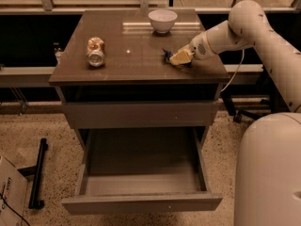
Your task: Place rxbar blueberry into middle drawer
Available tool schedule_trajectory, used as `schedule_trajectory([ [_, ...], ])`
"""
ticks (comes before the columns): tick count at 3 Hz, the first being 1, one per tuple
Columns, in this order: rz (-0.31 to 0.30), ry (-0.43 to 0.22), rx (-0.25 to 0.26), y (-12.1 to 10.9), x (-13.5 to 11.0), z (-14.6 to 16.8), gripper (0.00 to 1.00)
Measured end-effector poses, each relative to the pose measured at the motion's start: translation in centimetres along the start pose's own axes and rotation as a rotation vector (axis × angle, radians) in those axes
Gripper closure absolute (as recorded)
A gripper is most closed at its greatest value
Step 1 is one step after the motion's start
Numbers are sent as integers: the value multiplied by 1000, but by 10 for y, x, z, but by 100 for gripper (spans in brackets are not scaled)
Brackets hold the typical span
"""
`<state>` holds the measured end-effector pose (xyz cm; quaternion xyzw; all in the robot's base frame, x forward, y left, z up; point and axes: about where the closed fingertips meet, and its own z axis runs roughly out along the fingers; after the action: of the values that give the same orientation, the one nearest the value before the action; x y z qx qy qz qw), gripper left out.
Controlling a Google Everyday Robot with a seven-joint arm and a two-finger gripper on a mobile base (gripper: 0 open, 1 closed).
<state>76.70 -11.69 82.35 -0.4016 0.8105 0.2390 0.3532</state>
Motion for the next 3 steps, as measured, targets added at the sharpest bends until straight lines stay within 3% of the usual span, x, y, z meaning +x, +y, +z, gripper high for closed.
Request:
schedule_trajectory([
  [1, 0, 0, 0, 0, -1, -1, 6],
  [3, -4, 10, 4, 1, 4, 8, 0],
])
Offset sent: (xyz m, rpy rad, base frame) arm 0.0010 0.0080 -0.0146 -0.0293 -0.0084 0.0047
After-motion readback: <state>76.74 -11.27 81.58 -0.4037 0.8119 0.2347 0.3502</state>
